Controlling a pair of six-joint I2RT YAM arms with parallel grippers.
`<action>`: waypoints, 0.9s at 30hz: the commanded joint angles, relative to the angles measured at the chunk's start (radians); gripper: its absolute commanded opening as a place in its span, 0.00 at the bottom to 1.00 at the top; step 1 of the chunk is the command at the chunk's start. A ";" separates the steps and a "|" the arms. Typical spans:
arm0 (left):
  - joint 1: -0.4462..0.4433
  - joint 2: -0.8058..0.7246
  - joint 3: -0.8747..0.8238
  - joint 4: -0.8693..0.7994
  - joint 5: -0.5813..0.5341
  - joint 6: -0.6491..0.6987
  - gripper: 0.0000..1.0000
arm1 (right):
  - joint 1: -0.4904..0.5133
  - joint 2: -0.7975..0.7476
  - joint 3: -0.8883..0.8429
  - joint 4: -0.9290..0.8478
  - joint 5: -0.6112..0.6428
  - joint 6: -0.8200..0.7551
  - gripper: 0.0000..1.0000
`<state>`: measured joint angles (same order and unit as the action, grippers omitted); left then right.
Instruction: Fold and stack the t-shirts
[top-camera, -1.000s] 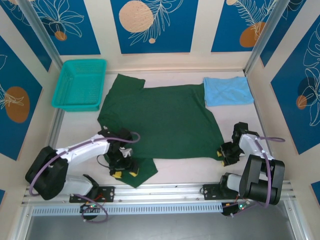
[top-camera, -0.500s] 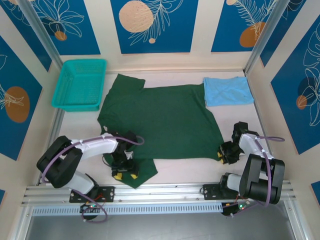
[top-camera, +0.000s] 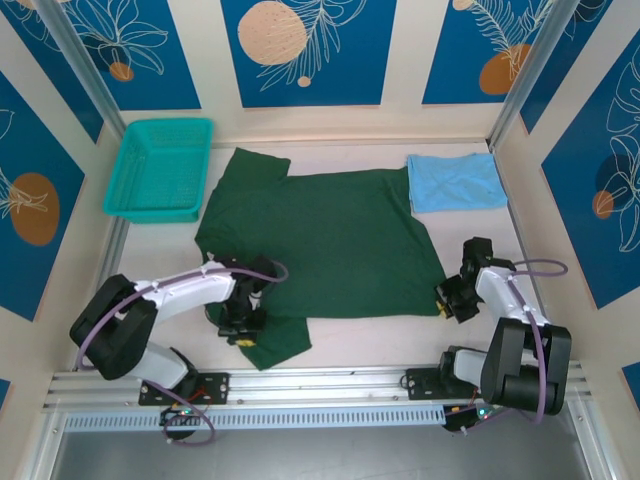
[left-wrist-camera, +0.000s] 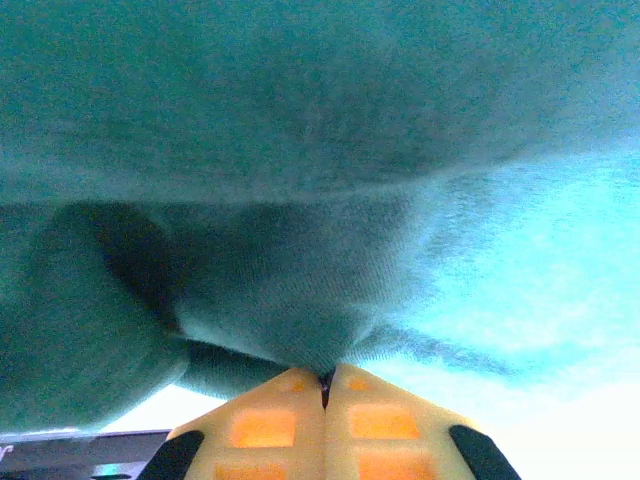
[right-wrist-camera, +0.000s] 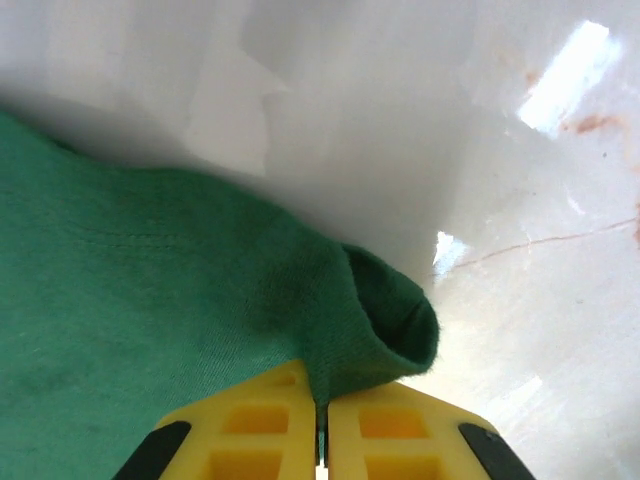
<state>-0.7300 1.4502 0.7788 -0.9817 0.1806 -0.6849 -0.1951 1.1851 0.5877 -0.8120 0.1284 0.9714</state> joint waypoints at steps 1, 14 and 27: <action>-0.009 -0.049 0.078 -0.087 -0.066 0.016 0.00 | 0.031 -0.050 0.047 -0.049 0.047 -0.014 0.07; 0.154 -0.038 0.538 -0.295 -0.002 0.118 0.00 | 0.158 0.022 0.374 -0.142 0.080 -0.007 0.05; 0.519 0.310 0.851 -0.125 0.048 0.118 0.10 | 0.193 0.615 0.926 -0.196 0.129 -0.092 0.12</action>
<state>-0.2798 1.7271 1.5932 -1.1530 0.2745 -0.5438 -0.0017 1.7081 1.4044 -0.9535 0.2123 0.9039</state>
